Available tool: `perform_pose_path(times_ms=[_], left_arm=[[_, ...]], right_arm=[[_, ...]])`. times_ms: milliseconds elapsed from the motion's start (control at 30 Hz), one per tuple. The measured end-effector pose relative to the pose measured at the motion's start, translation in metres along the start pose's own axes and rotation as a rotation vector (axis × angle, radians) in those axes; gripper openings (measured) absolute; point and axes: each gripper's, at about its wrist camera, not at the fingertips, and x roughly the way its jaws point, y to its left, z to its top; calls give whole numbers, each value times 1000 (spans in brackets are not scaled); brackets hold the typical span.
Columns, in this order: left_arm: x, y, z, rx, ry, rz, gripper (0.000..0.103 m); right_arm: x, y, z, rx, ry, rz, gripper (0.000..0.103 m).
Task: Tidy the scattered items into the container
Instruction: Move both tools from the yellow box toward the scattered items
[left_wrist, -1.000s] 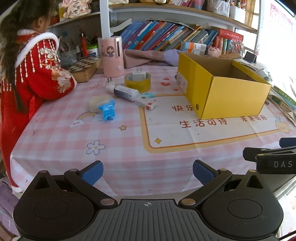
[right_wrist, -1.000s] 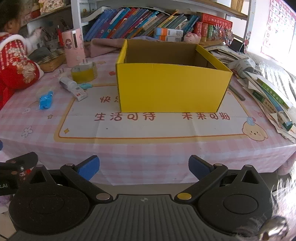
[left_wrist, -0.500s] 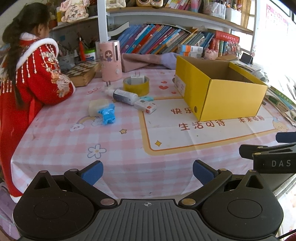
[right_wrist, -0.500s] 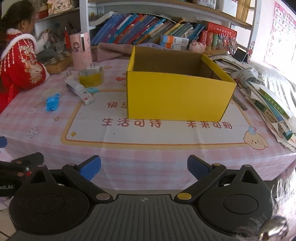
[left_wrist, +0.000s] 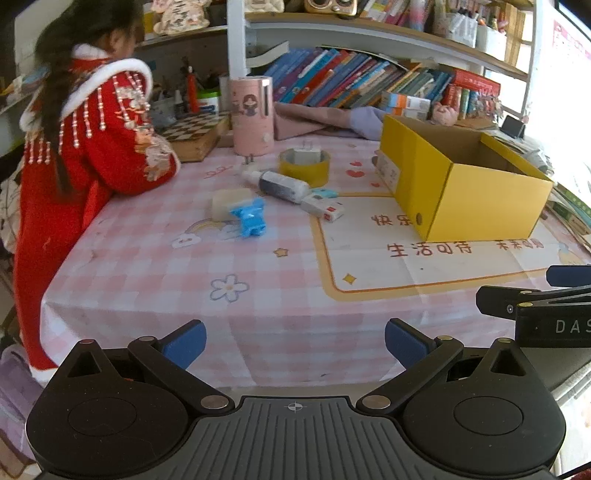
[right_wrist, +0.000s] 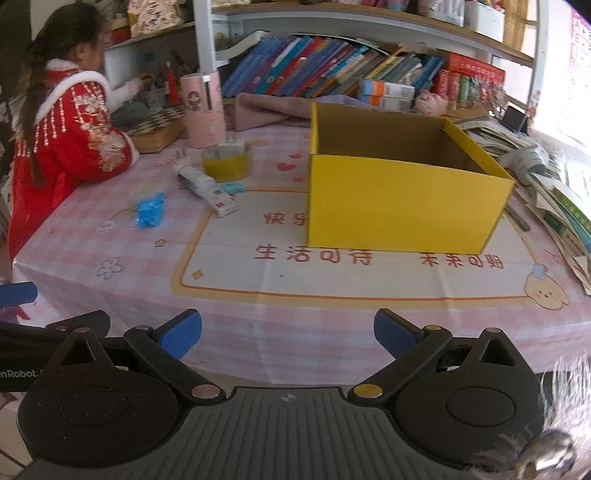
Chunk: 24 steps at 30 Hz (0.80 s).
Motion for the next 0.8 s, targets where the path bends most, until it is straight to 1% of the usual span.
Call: perform_pose_path(times_ms=[100, 233, 367, 500, 700, 800], left_arm=[[-4, 8, -2, -15, -6, 18, 103], [-9, 21, -2, -48, -17, 51, 103], [-13, 31, -2, -73, -28, 83, 103], [-12, 38, 1, -86, -36, 112, 103], [-8, 43, 10, -68, -50, 151, 103], [-3, 45, 16, -66, -62, 160, 103]], right_arm=[[2, 8, 2, -16, 1, 33, 101], [4, 21, 7, -51, -12, 79, 92], [10, 32, 14, -85, -17, 118, 85], [19, 42, 20, -117, -21, 146, 85], [36, 49, 34, -130, -23, 182, 85], [43, 52, 42, -145, -23, 196, 82]])
